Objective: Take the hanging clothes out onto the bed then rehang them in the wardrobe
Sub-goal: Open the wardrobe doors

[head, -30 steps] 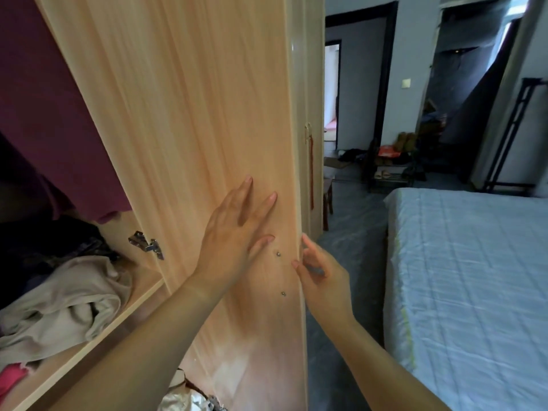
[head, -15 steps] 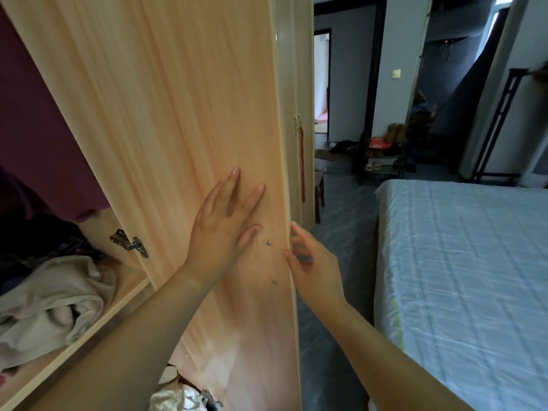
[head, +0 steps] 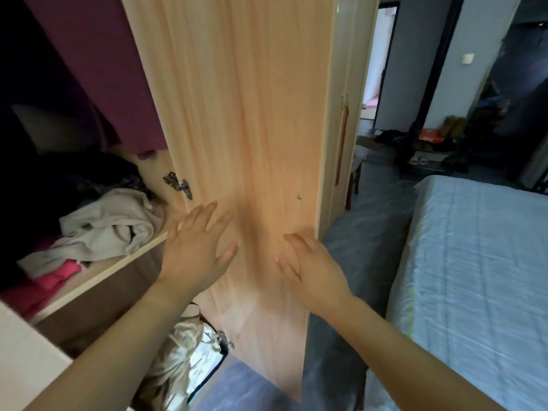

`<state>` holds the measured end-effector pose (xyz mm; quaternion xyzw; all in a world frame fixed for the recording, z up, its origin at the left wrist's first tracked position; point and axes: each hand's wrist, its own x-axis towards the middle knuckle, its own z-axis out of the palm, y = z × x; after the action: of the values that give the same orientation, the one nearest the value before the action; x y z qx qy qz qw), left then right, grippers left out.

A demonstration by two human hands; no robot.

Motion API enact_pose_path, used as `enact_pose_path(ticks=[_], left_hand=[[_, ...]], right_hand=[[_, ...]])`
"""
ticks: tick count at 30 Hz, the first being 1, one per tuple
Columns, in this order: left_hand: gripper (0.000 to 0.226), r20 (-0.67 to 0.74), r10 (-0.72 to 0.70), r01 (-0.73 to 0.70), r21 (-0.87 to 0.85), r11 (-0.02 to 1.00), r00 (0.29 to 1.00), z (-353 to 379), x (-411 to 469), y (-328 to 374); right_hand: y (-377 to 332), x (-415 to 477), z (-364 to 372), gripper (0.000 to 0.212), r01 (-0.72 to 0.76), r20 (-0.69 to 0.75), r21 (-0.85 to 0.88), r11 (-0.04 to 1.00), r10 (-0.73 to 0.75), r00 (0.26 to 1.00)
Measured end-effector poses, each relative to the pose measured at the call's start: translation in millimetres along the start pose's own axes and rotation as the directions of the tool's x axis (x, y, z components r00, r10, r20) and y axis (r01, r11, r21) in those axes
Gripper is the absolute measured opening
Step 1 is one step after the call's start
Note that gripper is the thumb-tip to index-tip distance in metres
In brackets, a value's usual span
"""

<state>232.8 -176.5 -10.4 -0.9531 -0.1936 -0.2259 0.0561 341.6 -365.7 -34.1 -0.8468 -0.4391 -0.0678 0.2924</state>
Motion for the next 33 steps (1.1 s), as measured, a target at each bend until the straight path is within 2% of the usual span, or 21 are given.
enact_pose_path(ticks=[2, 6, 9, 12, 17, 22, 27, 29, 33], left_hand=[[0.065, 0.005, -0.078, 0.078, -0.004, 0.997, 0.997, -3, -24, -19], [0.064, 0.013, -0.22, 0.22, 0.033, 0.975, 0.975, -14, -60, -64], [0.063, -0.008, -0.313, 0.312, 0.101, 0.945, 0.95, -23, -77, -101], [0.061, -0.054, -0.384, 0.388, 0.132, 0.912, 0.922, -33, -91, -141], [0.059, -0.165, -0.47, 0.497, 0.216, 0.841, 0.867, -51, -110, -204], [0.055, -0.307, -0.514, 0.593, 0.288, 0.752, 0.801, -75, -132, -244], [0.05, -0.428, -0.5, 0.645, 0.328, 0.69, 0.753, -89, -145, -260], [0.052, -0.452, -0.524, 0.683, 0.338, 0.648, 0.721, -89, -149, -261], [0.057, -0.466, -0.604, 0.758, 0.303, 0.577, 0.646, -81, -151, -255]], right_hand=[[-15, 6, 12, 0.07, 0.073, 0.017, -0.02, 0.997, -0.072, 0.997], [-53, 24, 41, 0.06, 0.174, 0.135, 0.015, 0.985, -0.174, 0.975], [-89, 45, 65, 0.065, 0.261, 0.141, 0.058, 0.963, -0.267, 0.953], [-129, 73, 94, 0.073, 0.358, 0.154, 0.106, 0.927, -0.372, 0.915], [-200, 119, 138, 0.073, 0.493, 0.156, 0.203, 0.846, -0.525, 0.837], [-260, 151, 166, 0.061, 0.591, 0.116, 0.321, 0.74, -0.65, 0.751], [-311, 183, 176, 0.063, 0.646, 0.08, 0.44, 0.624, -0.744, 0.664], [-327, 197, 174, 0.063, 0.673, 0.022, 0.497, 0.547, -0.784, 0.62], [-360, 226, 166, 0.06, 0.74, -0.207, 0.592, 0.319, -0.827, 0.522]])
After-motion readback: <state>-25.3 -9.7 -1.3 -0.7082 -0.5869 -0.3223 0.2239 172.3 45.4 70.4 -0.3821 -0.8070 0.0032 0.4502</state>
